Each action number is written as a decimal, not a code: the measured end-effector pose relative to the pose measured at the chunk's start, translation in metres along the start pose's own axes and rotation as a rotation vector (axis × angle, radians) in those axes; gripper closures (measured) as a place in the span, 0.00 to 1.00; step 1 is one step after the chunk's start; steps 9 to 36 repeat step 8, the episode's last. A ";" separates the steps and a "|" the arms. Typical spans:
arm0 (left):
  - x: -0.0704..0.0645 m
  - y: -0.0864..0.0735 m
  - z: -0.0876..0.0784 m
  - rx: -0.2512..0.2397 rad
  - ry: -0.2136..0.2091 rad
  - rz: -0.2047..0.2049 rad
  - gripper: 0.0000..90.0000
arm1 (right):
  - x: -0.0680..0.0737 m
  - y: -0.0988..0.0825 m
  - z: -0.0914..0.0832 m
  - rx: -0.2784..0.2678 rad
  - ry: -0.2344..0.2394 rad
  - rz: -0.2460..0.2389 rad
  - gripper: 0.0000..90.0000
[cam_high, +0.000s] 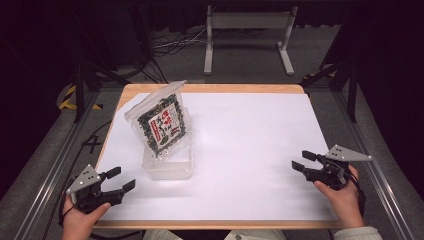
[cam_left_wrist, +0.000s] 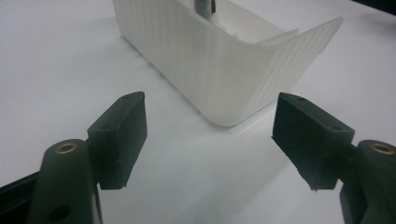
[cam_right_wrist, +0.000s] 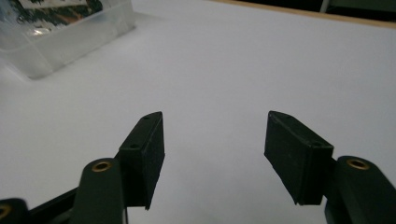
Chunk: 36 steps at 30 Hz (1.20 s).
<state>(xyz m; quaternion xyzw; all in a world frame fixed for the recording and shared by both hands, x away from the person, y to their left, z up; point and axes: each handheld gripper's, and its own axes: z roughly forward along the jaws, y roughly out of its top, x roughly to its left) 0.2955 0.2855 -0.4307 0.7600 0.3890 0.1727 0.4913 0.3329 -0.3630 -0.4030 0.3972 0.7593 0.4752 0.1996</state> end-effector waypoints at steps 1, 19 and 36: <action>0.000 -0.002 0.001 0.002 0.004 -0.004 0.31 | 0.000 -0.005 0.002 0.015 -0.009 -0.002 0.43; 0.002 -0.005 0.005 -0.008 -0.001 -0.021 0.32 | 0.007 -0.014 0.010 0.037 -0.017 -0.004 0.43; 0.002 -0.005 0.005 -0.008 -0.001 -0.021 0.32 | 0.007 -0.014 0.010 0.037 -0.017 -0.004 0.43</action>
